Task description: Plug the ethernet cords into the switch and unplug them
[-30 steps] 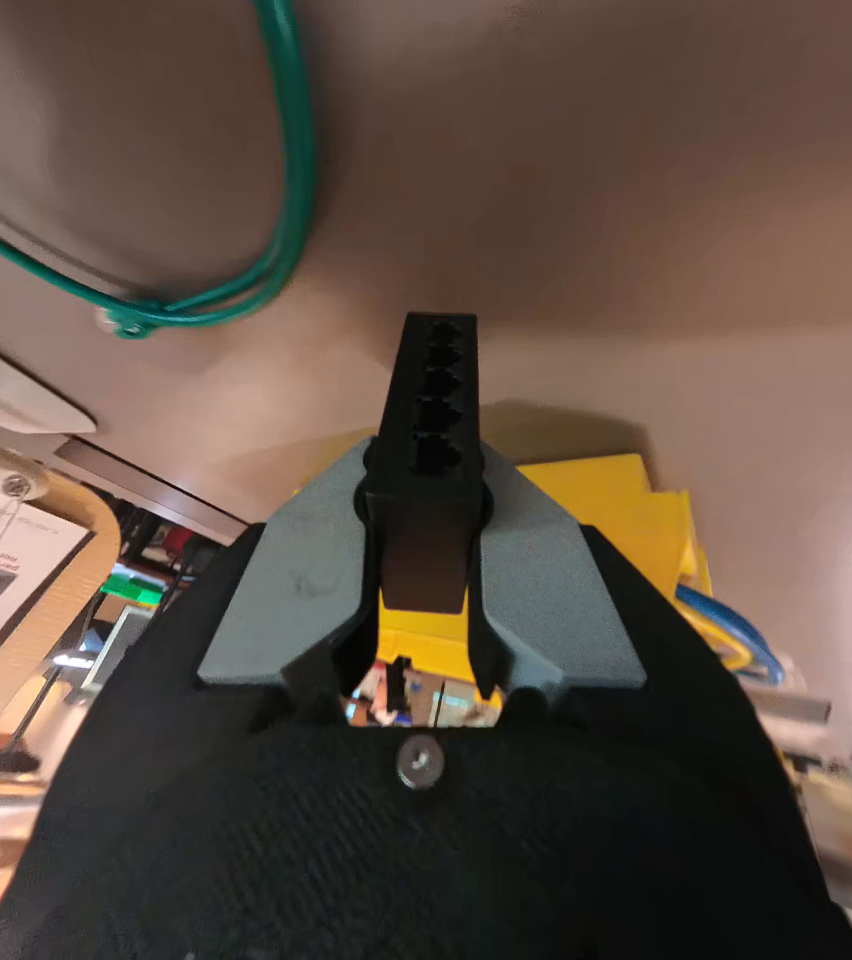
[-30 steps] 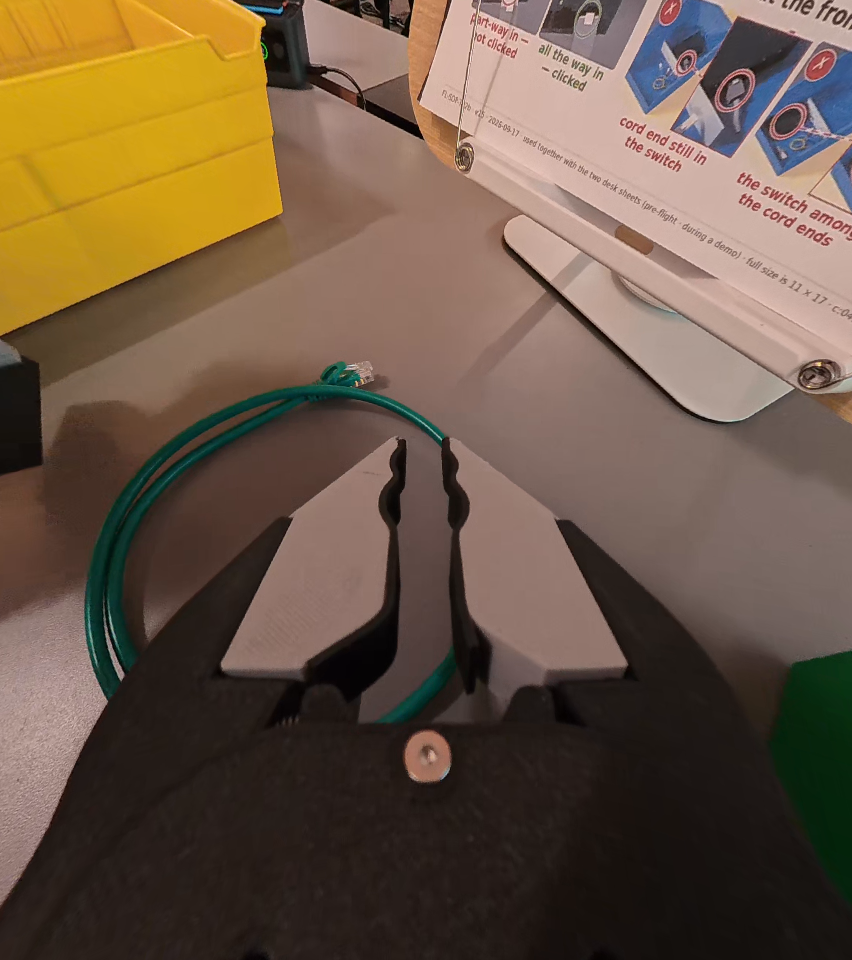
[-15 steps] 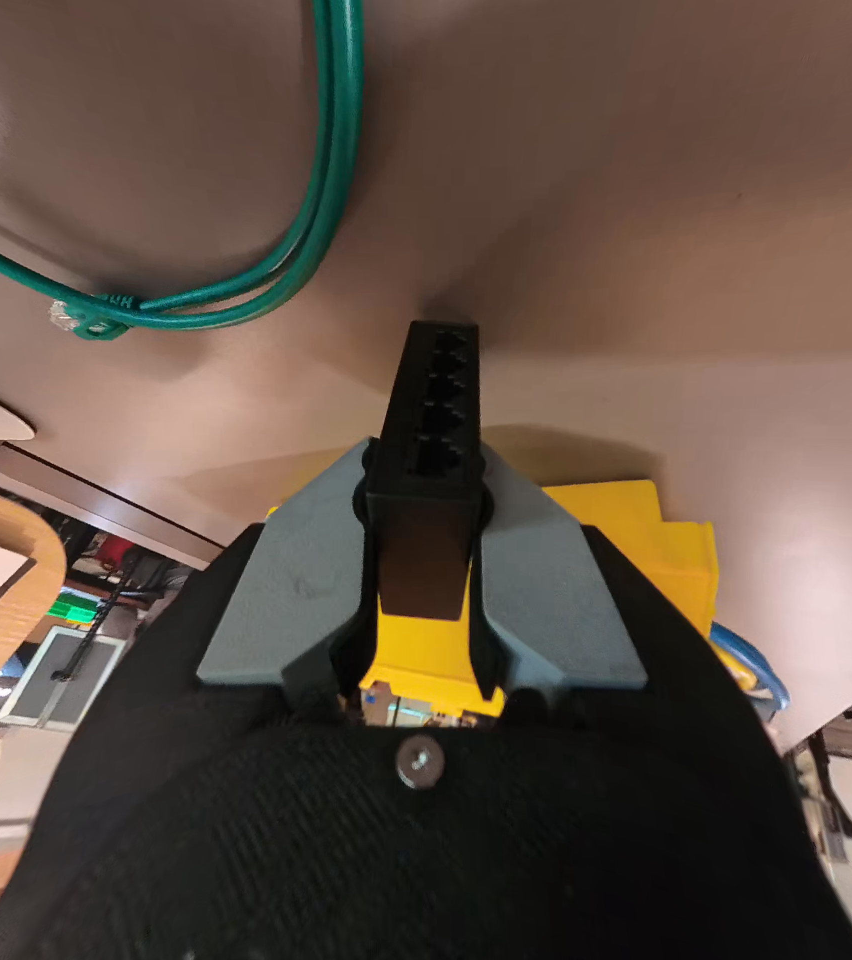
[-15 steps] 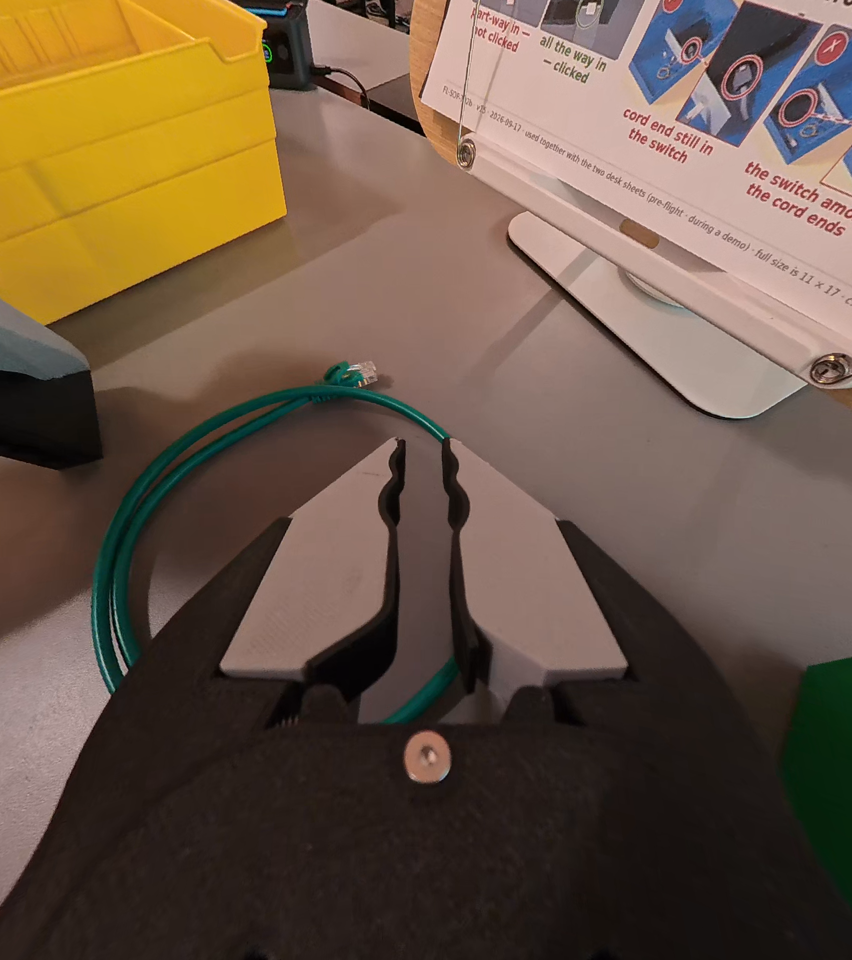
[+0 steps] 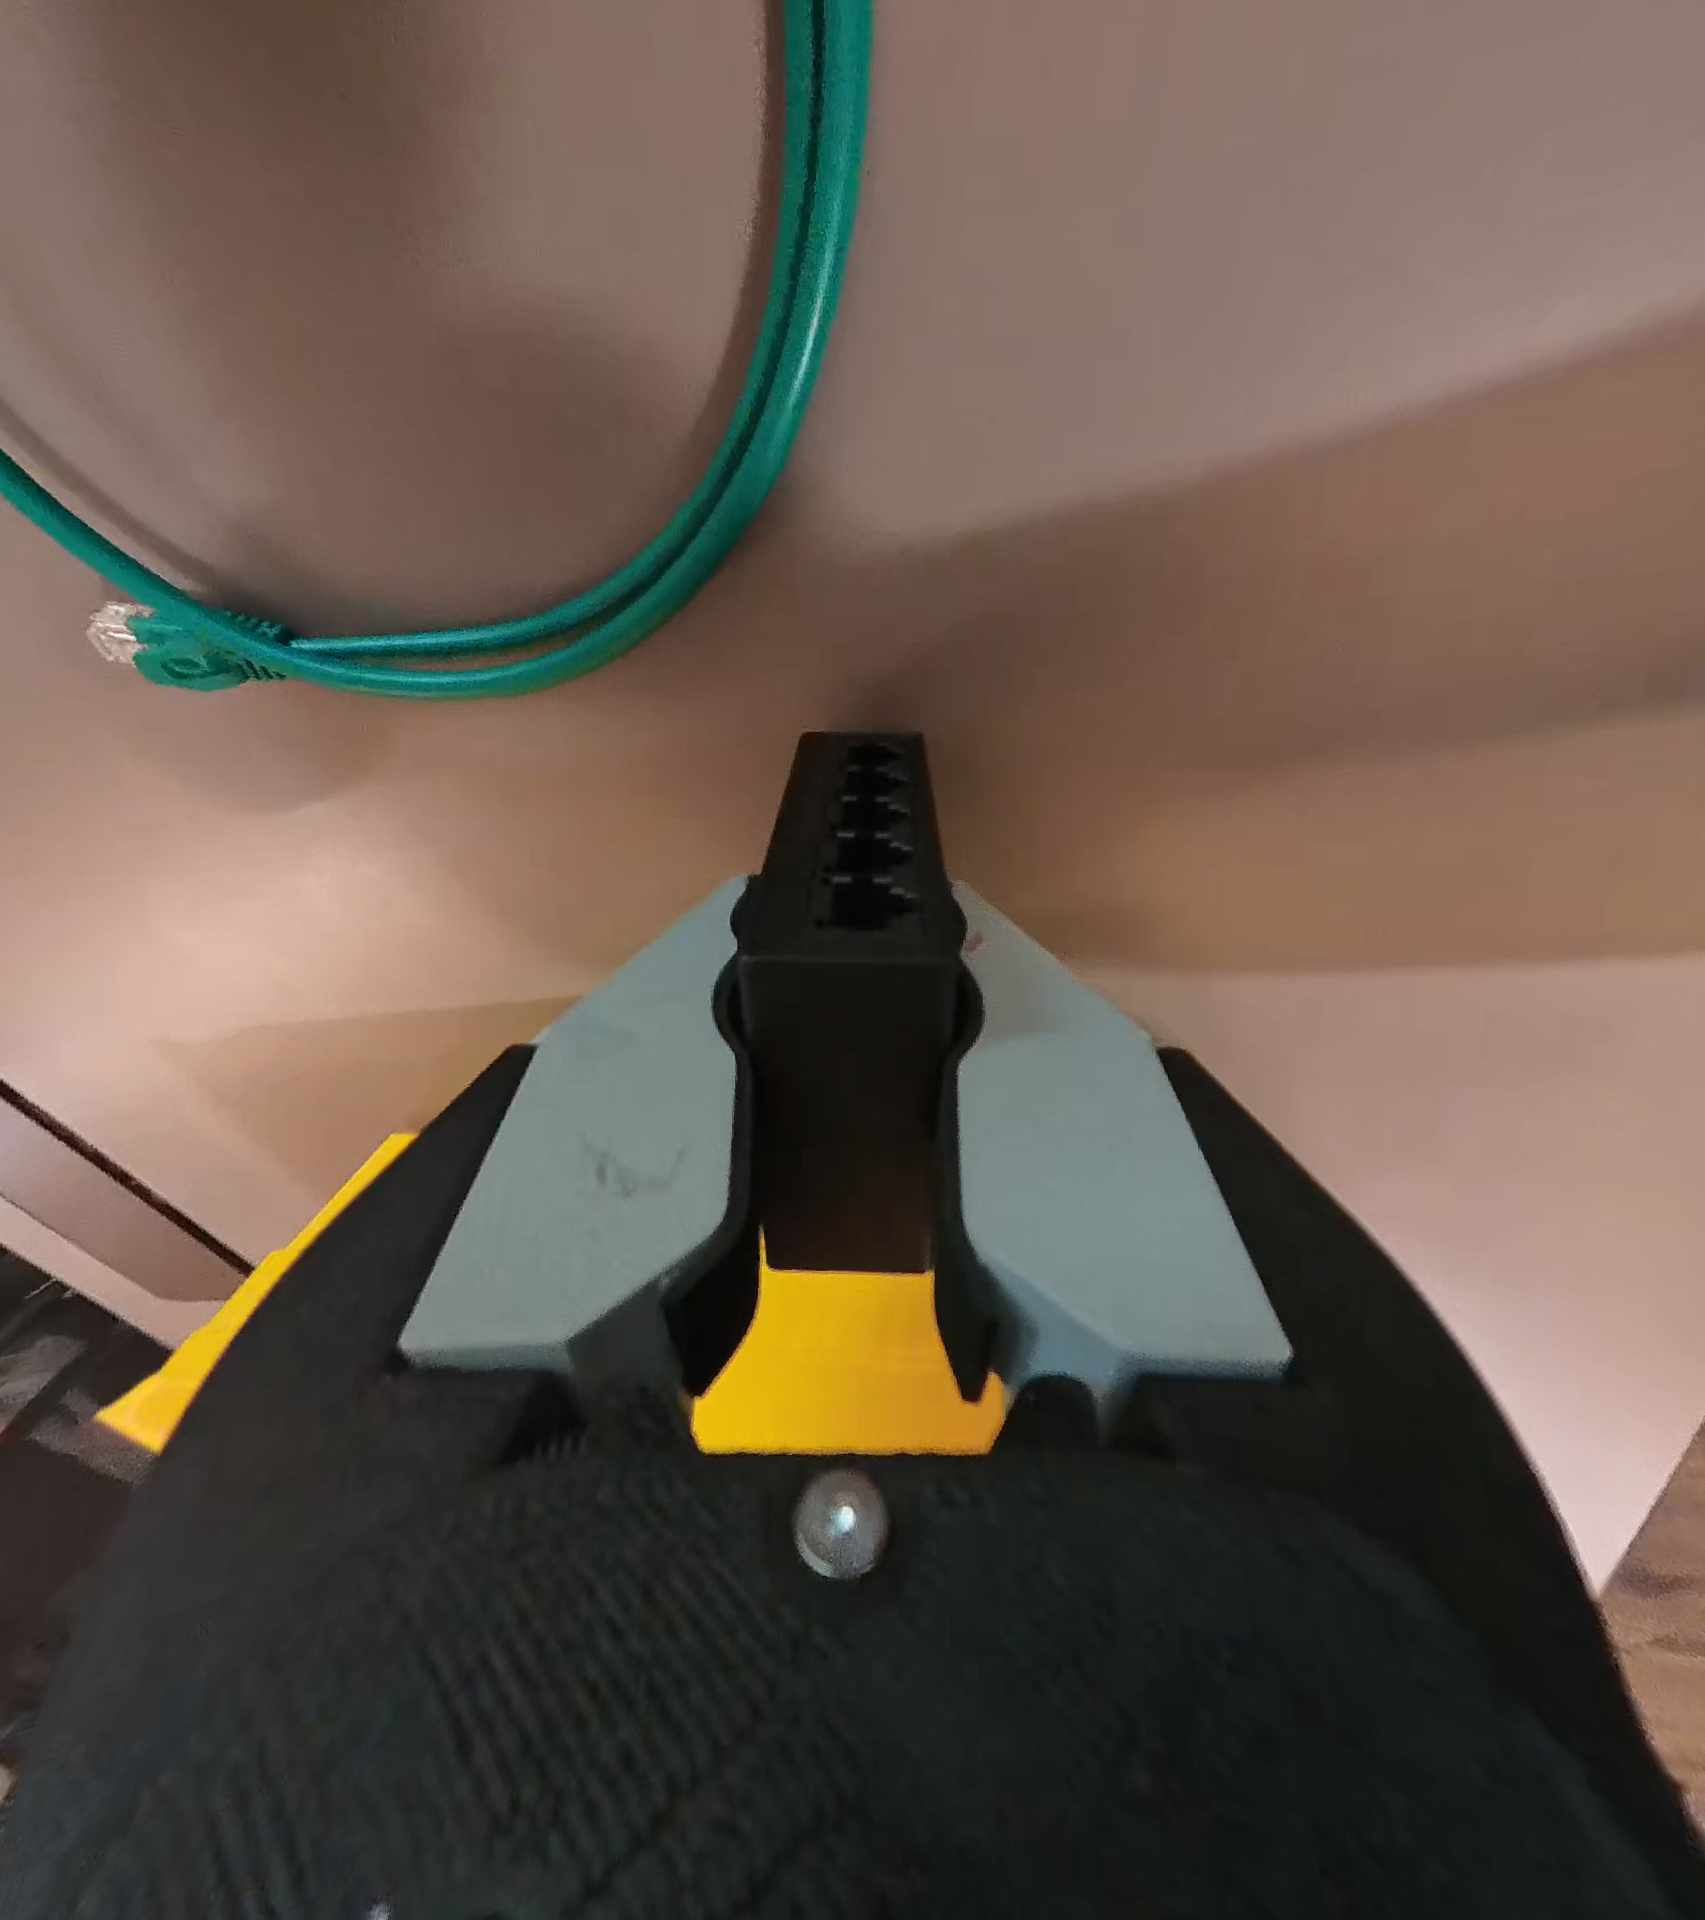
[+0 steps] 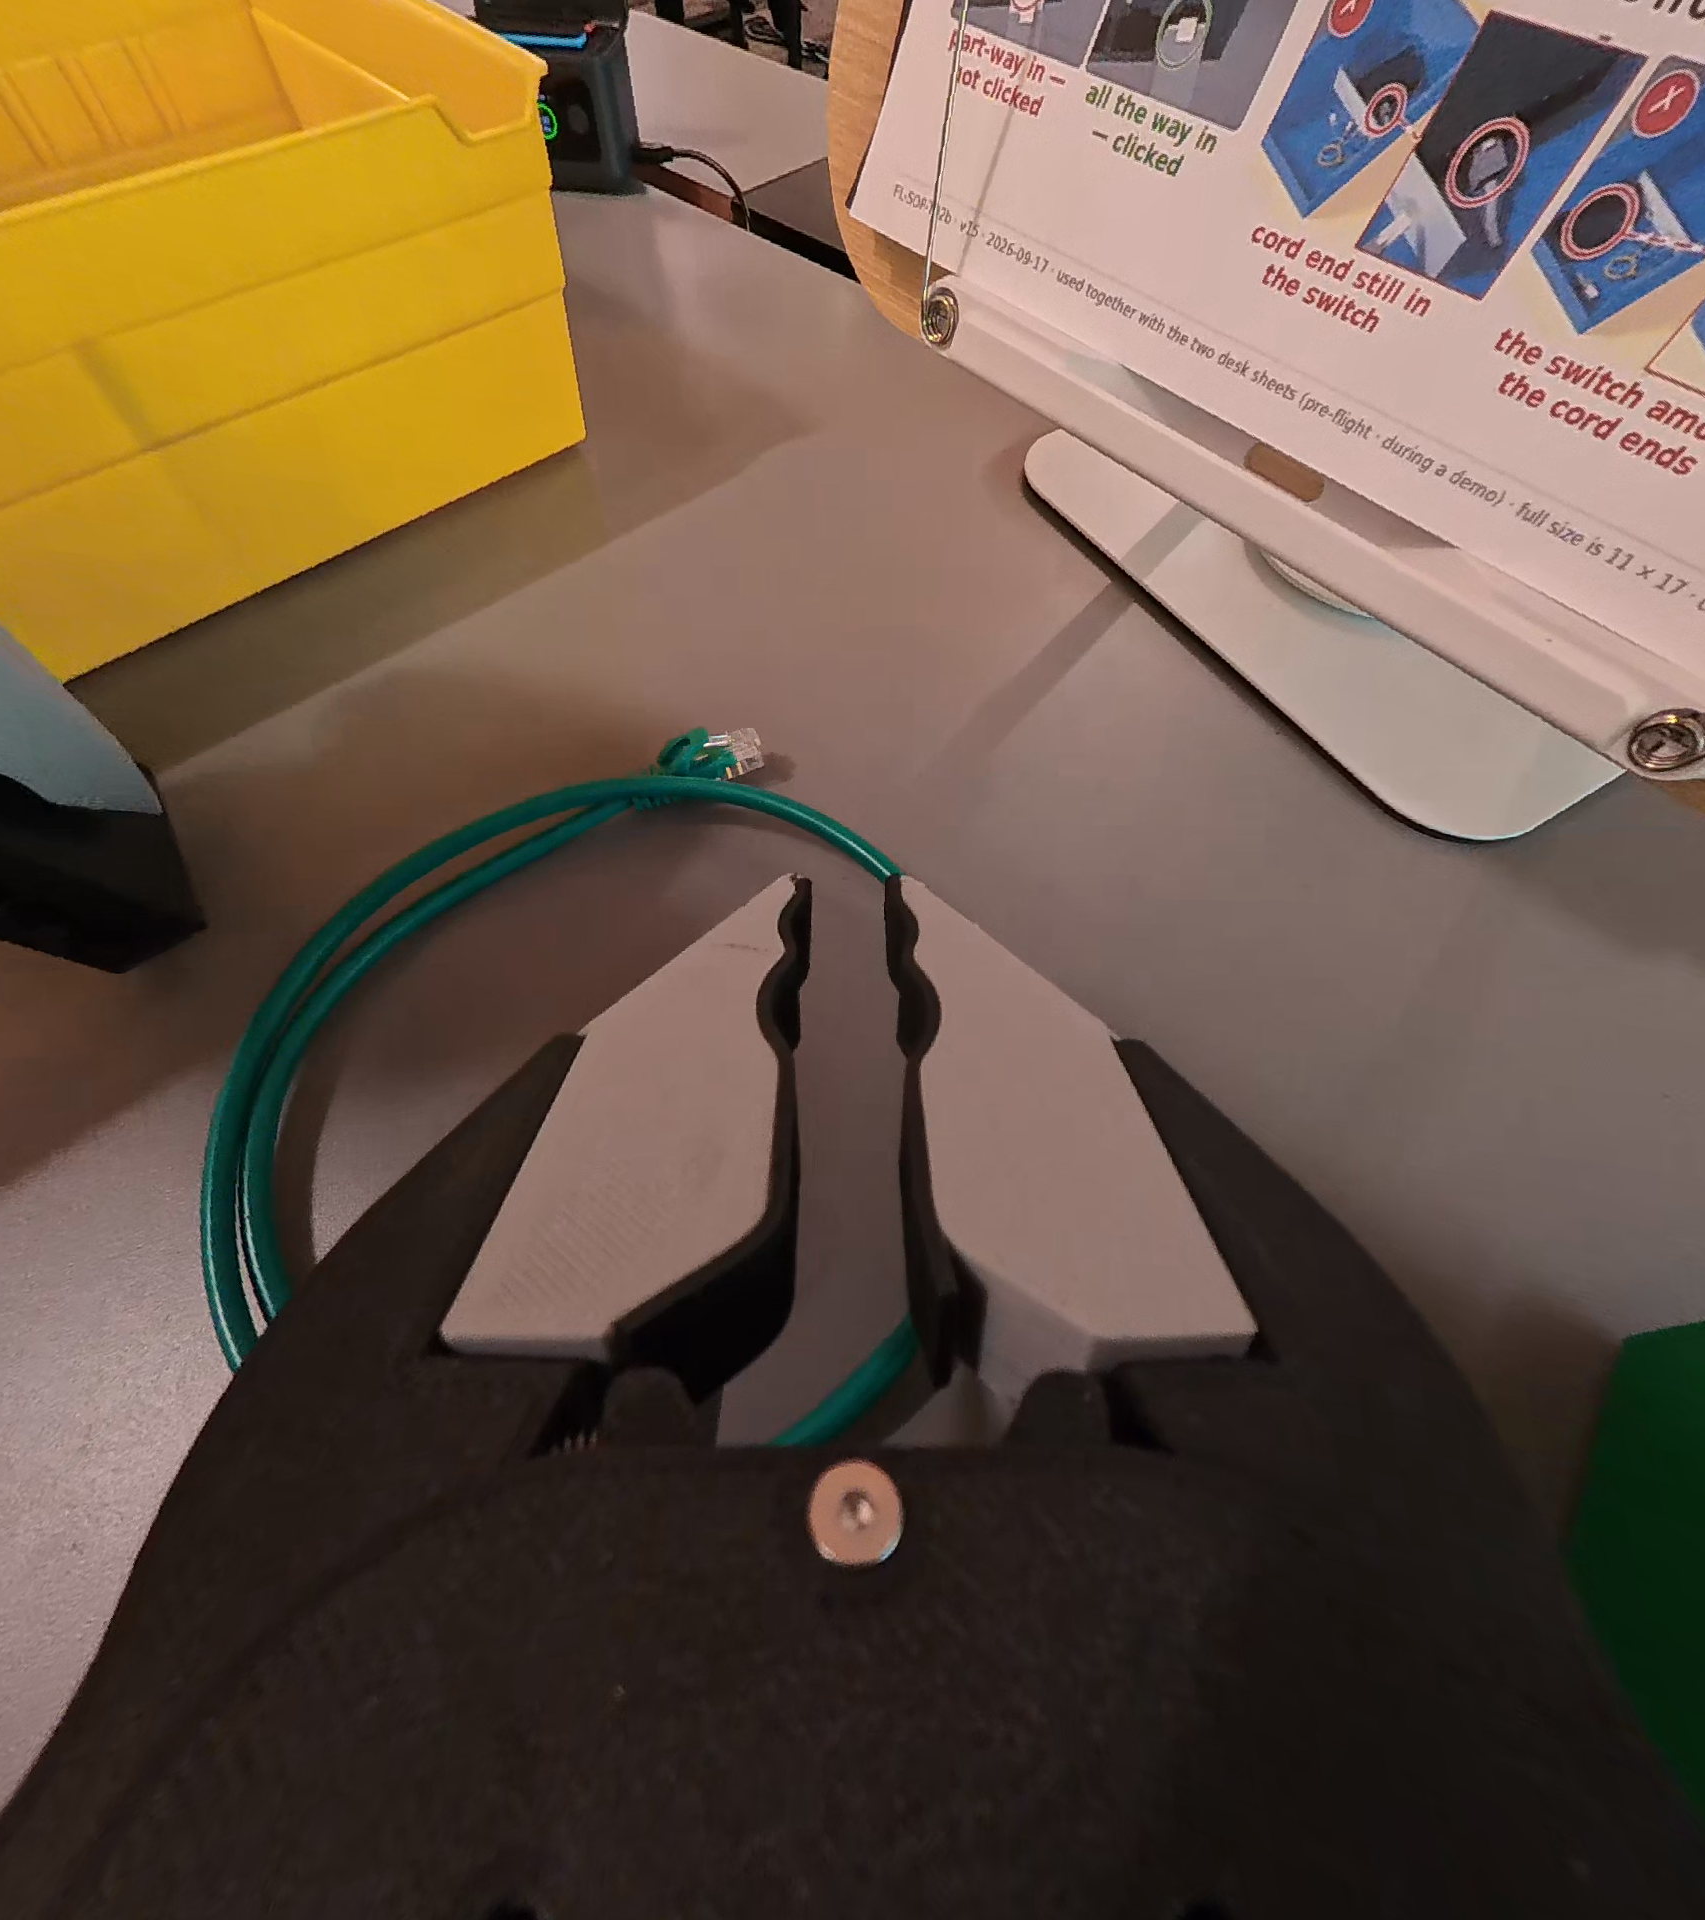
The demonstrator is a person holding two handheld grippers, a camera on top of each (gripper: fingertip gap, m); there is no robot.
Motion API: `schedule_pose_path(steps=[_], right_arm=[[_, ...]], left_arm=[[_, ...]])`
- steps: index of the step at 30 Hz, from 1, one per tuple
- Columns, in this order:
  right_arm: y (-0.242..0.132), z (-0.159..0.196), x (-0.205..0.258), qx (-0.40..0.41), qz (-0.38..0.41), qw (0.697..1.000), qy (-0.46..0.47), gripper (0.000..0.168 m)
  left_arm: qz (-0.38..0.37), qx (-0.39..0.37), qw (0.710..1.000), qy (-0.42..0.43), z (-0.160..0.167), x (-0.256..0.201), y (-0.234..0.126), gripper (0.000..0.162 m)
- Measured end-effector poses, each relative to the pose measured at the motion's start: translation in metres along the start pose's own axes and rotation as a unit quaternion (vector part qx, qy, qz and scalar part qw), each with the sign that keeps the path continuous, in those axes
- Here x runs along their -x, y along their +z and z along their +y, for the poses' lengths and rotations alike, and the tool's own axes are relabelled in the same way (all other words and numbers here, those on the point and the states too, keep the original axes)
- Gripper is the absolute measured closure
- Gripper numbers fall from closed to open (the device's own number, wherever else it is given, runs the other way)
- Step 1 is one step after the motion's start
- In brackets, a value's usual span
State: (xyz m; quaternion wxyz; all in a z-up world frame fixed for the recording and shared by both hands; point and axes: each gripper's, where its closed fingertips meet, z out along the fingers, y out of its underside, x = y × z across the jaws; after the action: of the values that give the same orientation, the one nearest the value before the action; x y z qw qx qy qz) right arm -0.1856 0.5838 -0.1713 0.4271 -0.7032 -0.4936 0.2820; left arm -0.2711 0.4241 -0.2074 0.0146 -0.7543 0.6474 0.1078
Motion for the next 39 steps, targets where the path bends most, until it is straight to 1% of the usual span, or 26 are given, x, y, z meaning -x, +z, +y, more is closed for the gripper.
schedule_pose_path(steps=[2,8,13,18,21,22,24,27,29,31,33,34,35,37,39], right_arm=[[0.000,0.001,0.000,0.003,-0.001,1.000,0.001,0.157],[0.000,0.002,-0.001,0.004,-0.003,1.000,0.007,0.154],[0.000,0.003,-0.002,0.008,-0.007,1.000,0.018,0.149],[0.000,0.008,-0.009,0.019,-0.003,0.999,0.047,0.141],[-0.003,0.011,-0.022,0.028,0.019,0.997,0.065,0.135],[-0.006,0.011,-0.026,0.029,0.026,0.997,0.072,0.133],[-0.012,0.014,-0.036,0.043,0.045,0.995,0.083,0.123],[-0.016,0.023,-0.037,0.071,0.040,0.992,0.096,0.119],[-0.014,0.037,-0.039,0.109,0.044,0.989,0.094,0.118],[-0.011,0.053,-0.042,0.150,0.049,0.983,0.098,0.118],[-0.008,0.066,-0.035,0.179,0.028,0.978,0.102,0.119],[-0.006,0.068,-0.033,0.183,0.026,0.978,0.092,0.128],[-0.007,0.069,-0.032,0.189,0.028,0.979,0.077,0.151],[-0.006,0.069,-0.028,0.194,0.020,0.979,0.056,0.153],[-0.005,0.059,-0.030,0.172,0.029,0.984,0.041,0.153]], left_arm=[[-0.004,-0.018,1.000,-0.011,-0.004,0.003,0.001,0.132],[-0.006,-0.021,0.999,-0.036,-0.002,0.008,0.006,0.132],[-0.021,-0.029,0.998,-0.047,-0.001,0.011,-0.002,0.129],[-0.050,-0.052,0.995,-0.066,0.000,0.019,-0.021,0.120],[-0.076,-0.064,0.992,-0.074,0.003,0.025,-0.036,0.117],[-0.085,-0.070,0.991,-0.078,0.004,0.027,-0.043,0.117],[-0.103,-0.091,0.987,-0.087,0.004,0.030,-0.058,0.117],[-0.137,-0.117,0.979,-0.096,0.002,0.035,-0.081,0.118],[-0.160,-0.137,0.973,-0.098,-0.003,0.036,-0.094,0.121],[-0.178,-0.153,0.967,-0.097,-0.009,0.037,-0.104,0.122],[-0.195,-0.163,0.963,-0.093,-0.015,0.036,-0.111,0.122],[-0.208,-0.164,0.960,-0.094,-0.017,0.038,-0.113,0.124],[-0.218,-0.162,0.958,-0.096,-0.019,0.040,-0.114,0.126],[-0.235,-0.153,0.954,-0.104,-0.023,0.045,-0.113,0.128],[-0.258,-0.145,0.948,-0.117,-0.026,0.054,-0.112,0.131]])
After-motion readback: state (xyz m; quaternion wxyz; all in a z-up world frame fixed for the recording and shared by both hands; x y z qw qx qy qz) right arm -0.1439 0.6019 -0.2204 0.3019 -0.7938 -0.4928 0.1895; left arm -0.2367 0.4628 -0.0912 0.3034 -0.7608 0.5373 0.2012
